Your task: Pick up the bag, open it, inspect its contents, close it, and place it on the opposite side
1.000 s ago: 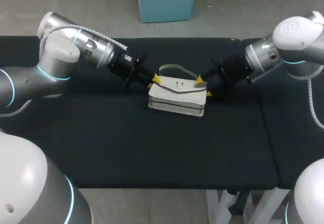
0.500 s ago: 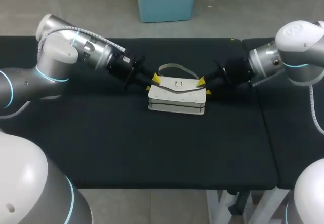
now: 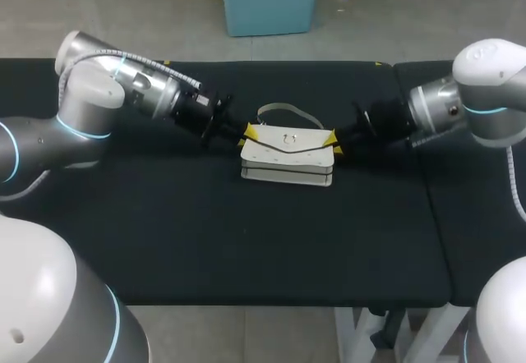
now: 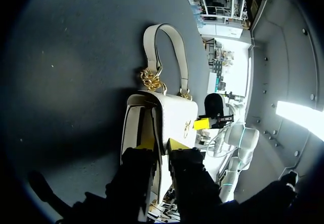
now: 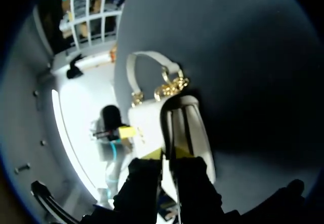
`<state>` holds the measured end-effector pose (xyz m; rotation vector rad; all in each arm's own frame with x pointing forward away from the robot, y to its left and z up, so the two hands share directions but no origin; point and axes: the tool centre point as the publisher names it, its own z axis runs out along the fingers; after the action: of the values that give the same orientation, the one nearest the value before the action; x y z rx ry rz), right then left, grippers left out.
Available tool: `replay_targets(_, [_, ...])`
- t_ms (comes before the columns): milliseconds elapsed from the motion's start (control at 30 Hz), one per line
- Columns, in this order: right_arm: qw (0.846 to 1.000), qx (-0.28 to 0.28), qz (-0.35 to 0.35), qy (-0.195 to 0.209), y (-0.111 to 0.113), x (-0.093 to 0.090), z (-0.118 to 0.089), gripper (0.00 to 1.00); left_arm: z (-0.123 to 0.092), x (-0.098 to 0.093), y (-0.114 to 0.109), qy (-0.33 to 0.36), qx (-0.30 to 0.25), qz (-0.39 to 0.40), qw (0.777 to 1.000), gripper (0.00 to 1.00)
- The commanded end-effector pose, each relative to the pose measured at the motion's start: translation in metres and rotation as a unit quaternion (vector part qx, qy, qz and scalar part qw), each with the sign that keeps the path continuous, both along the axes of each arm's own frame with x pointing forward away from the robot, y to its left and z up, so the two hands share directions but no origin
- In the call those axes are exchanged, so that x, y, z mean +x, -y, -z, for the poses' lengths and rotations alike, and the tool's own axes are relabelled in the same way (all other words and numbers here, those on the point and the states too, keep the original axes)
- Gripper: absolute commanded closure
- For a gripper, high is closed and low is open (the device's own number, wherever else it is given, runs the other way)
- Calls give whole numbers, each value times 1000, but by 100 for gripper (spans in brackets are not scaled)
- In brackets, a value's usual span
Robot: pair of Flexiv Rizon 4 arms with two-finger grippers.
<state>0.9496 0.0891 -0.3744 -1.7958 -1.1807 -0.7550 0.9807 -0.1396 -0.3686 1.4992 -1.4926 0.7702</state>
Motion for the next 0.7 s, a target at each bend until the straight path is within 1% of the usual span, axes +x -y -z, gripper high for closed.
replay_targets(33, [1000,-1,0,1,3,0,0,100,1,-2,-2,0,-2,-3,1000,55])
replay_targets(67, [1000,-2,0,2,4,-1,-2,85,-2,-3,-3,1,-2,-3,1000,20])
replay_targets(100, [1000,-2,0,2,5,-1,-3,53,-6,-4,-3,5,0,-5,1000,0])
replay_targets(133, [1000,-5,1,4,7,-1,-5,0,-9,-5,-4,8,6,-8,1000,0])
replay_targets(433, [999,-29,7,13,19,-13,-24,0,-47,-17,-23,36,18,-11,999,0])
replay_targets(567, [999,-38,1,10,19,-20,-27,0,-55,-18,-31,39,49,-19,998,0])
replay_targets(633, [999,-41,-5,5,17,-24,-26,9,-56,-17,-36,35,65,-24,997,0])
replay_targets(700, [999,-44,-11,5,13,-28,-25,21,-56,-16,-42,30,78,-34,996,0])
